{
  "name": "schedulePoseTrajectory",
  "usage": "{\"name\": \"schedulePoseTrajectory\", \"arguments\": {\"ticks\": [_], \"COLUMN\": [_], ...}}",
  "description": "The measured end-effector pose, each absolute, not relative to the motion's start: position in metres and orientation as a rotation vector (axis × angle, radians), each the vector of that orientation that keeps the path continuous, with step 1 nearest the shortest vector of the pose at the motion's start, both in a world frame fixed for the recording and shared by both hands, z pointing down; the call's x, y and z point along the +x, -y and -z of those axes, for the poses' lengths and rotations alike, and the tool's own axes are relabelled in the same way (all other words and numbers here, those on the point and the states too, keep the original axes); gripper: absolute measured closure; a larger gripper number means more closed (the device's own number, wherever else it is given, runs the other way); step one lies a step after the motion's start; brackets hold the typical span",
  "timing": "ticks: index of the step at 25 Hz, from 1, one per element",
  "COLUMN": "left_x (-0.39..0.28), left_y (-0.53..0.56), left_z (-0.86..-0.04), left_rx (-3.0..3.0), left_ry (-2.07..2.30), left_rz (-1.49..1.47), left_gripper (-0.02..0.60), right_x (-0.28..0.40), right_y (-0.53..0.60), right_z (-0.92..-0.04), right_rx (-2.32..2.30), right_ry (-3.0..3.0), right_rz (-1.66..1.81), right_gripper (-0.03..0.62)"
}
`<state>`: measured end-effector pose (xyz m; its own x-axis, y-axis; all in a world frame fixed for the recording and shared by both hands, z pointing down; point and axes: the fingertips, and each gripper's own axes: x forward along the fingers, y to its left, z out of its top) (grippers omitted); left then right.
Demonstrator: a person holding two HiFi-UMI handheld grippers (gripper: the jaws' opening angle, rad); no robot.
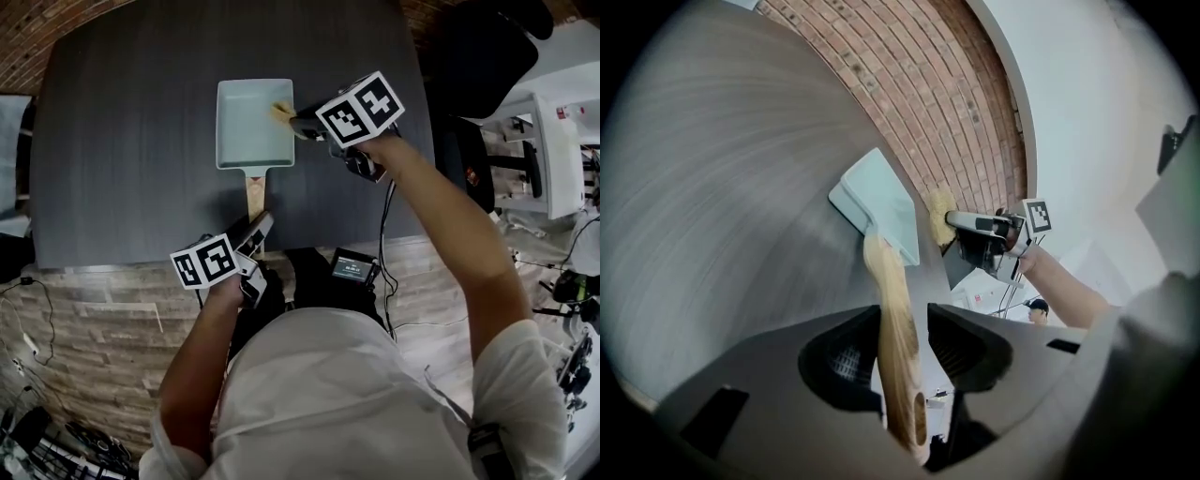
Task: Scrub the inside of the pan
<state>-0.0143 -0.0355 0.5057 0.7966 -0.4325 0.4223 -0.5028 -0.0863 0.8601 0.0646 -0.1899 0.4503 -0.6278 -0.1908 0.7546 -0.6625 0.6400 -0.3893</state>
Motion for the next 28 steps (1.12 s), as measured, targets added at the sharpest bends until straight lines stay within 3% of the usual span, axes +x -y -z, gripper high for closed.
{"name": "schedulePoseTrajectory", "arguments": {"ticks": [3, 9, 28], "left_x": [-0.013, -0.011, -0.009], "left_y": [0.034, 0.034, 0.032], "left_z": [-0.51, -0.509, -0.509], "left_rx": [1.709, 1.702, 1.755], "left_ry": [0.726, 0.695, 0.654], "left_rz": [-0.096, -0.126, -0.237], "left_gripper": [0.459, 0.463, 0.46], "right_x": [0.095, 0.125, 0.113], "right_y": [0.21, 0.242, 0.266], "right_z": [-0.462, -0.492, -0.518], "right_rx": [0.81, 0.959, 0.877], "right_ry": [2.096, 1.959, 1.939], "right_rz": [-0.809, -0.732, -0.652], "right_gripper": [0.554, 0.554, 0.554]}}
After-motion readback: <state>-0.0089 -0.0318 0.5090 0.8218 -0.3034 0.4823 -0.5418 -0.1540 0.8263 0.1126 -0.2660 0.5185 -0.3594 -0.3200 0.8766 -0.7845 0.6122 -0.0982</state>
